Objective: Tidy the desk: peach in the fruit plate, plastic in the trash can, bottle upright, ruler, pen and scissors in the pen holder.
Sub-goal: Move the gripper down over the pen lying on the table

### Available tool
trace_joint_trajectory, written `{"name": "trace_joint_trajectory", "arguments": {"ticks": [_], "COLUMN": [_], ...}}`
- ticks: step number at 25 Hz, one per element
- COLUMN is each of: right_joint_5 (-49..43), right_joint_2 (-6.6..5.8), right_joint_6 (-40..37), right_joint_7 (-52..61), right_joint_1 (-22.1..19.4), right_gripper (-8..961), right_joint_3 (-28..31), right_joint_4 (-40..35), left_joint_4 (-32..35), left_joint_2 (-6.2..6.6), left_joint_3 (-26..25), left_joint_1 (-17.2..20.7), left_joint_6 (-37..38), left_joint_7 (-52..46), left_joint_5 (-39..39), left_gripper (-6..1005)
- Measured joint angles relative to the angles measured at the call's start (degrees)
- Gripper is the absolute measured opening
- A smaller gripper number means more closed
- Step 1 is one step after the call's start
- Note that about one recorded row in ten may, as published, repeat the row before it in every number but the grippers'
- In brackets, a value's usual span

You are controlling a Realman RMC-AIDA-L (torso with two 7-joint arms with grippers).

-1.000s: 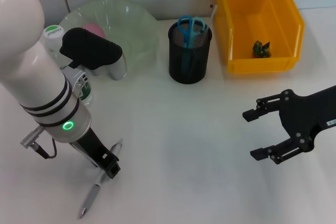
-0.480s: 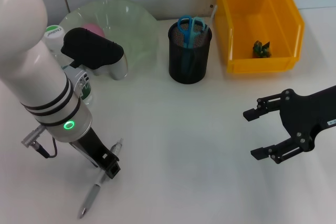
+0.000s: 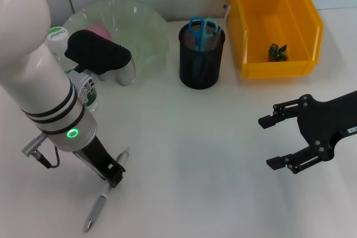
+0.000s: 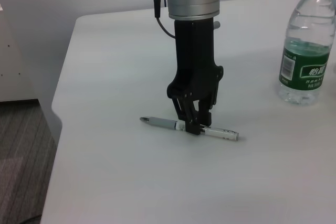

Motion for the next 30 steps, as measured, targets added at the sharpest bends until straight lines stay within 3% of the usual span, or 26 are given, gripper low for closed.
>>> {"name": "trace_joint_trajectory", "arguments": {"ticks": [7,30], "right_joint_5": [0.0,0.1], "right_joint_2": [0.0,0.27], "right_joint_6": [0.0,0.4], "right_joint_7": [0.0,-0.4], "right_joint_1": [0.0,-0.5], "right_gripper": [825,825], "right_joint_3": [0.1,0.4], "right_joint_4": [0.0,-0.1], "left_joint_4": [2.0,1.6], "left_joint_2": [0.0,0.03], "left_joint_3": [-0.1,0.5], "left_joint_1": [-0.1,-1.9], "left_joint_6": [1.3,3.7], "left_joint_7": [0.1,-0.3], "left_joint_5": [0.7,1.1], "left_gripper": [222,231]}}
